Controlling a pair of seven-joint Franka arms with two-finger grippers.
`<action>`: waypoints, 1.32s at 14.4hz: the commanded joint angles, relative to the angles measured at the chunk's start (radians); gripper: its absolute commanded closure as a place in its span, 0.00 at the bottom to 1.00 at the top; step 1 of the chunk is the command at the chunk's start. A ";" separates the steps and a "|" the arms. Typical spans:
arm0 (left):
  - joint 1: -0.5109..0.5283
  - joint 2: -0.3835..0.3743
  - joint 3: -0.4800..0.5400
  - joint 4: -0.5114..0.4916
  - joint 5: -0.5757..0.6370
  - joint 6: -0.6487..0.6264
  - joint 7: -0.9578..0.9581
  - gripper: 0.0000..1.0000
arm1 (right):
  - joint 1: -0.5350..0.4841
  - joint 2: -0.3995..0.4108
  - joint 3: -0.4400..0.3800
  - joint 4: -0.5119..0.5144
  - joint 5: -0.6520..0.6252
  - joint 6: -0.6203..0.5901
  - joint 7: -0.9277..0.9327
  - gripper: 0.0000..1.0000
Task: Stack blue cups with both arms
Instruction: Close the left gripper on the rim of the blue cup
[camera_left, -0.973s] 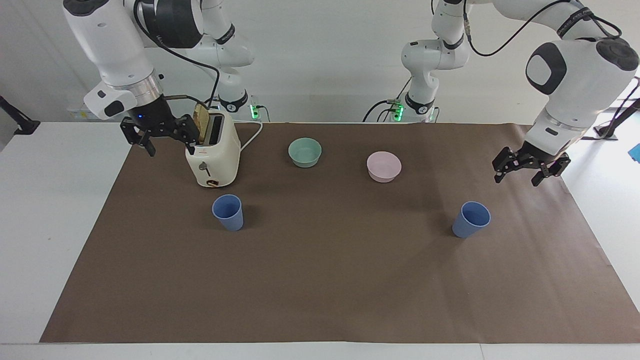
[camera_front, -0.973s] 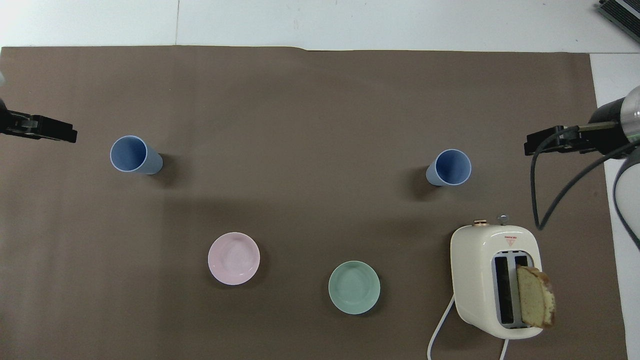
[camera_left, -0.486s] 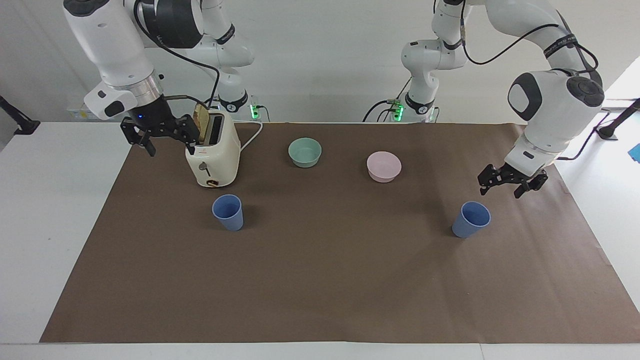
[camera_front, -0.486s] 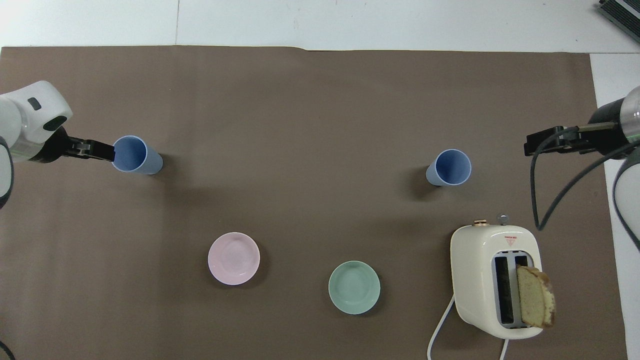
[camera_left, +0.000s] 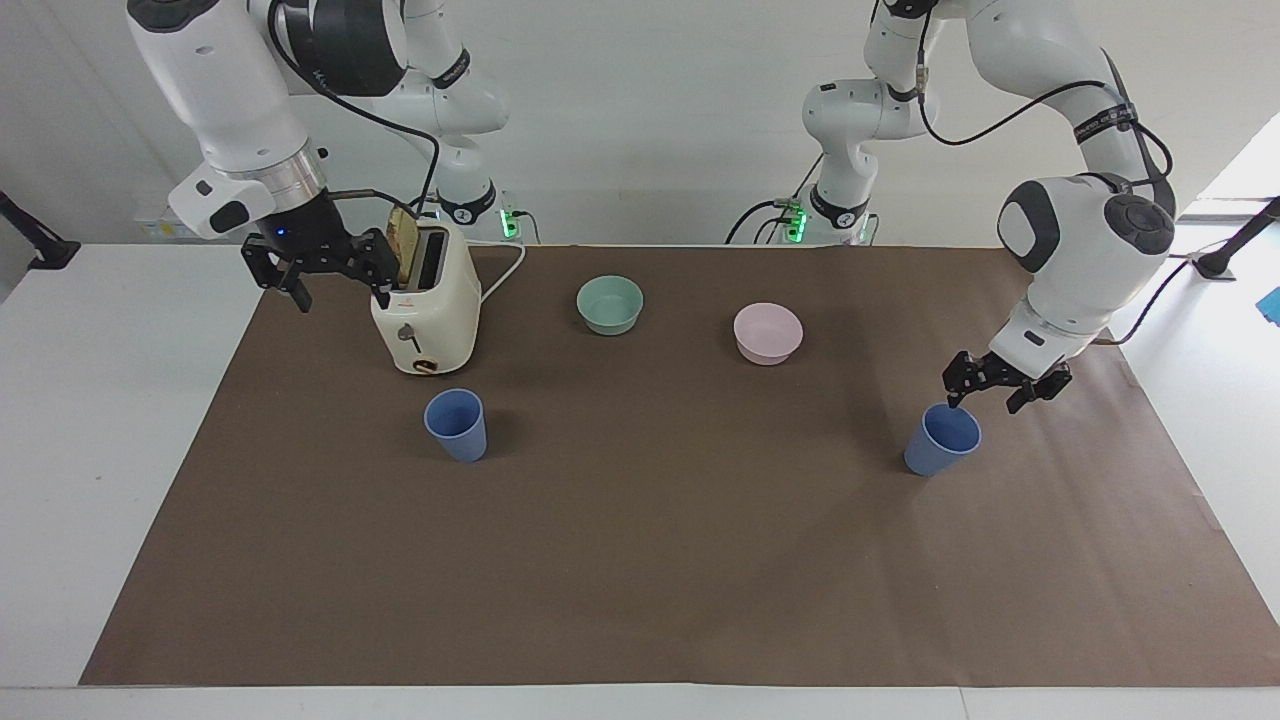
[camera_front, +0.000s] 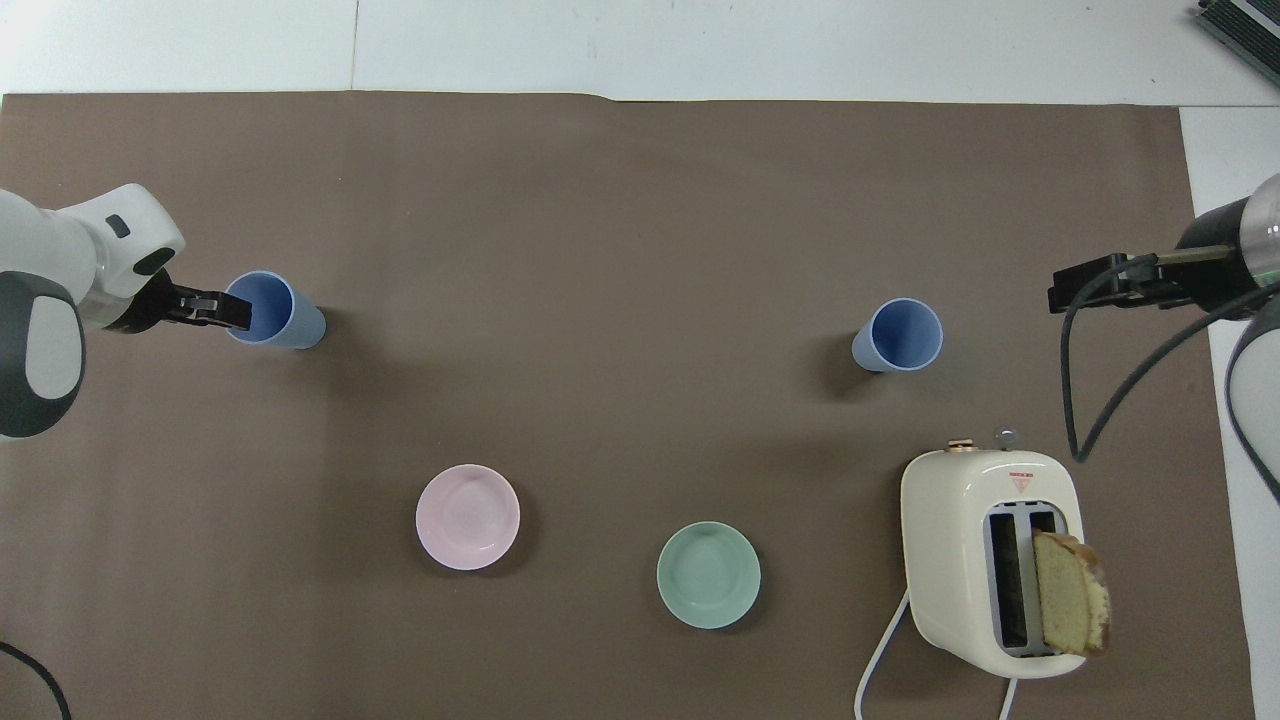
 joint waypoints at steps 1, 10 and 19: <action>-0.015 0.032 0.007 -0.025 0.000 0.098 -0.043 0.21 | -0.011 -0.030 0.002 -0.033 0.016 0.003 -0.028 0.00; -0.022 0.048 0.007 -0.053 0.000 0.149 -0.059 0.91 | -0.011 -0.030 0.002 -0.034 0.016 0.003 -0.028 0.00; -0.043 0.006 0.008 0.026 0.000 0.034 -0.065 1.00 | -0.011 -0.030 0.002 -0.033 0.016 0.003 -0.028 0.00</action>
